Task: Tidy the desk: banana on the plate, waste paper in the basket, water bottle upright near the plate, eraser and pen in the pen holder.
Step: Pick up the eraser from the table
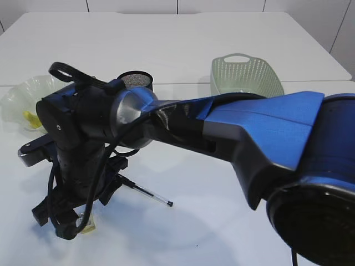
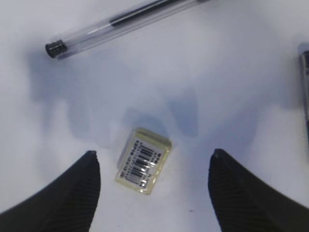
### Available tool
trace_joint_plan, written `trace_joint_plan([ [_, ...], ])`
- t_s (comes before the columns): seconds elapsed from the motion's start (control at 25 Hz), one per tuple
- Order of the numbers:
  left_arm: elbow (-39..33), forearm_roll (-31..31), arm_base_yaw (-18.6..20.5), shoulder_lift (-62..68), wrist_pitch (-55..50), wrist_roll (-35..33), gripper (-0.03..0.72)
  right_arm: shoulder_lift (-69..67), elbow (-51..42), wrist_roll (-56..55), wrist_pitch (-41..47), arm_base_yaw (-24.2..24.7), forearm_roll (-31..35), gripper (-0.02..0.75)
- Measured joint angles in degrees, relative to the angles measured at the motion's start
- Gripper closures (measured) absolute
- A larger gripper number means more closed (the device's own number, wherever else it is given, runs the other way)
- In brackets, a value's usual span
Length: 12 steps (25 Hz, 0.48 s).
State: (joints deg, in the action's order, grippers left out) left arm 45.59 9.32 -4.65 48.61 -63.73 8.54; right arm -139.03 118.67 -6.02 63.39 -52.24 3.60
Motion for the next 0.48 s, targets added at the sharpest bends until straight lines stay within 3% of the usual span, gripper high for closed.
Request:
trace_joint_plan([
  [0.48,0.0,0.0,0.0,0.0,0.0,0.0,0.243,0.0,0.0,-12.54,-0.63,-0.36,-1.64,0.22],
])
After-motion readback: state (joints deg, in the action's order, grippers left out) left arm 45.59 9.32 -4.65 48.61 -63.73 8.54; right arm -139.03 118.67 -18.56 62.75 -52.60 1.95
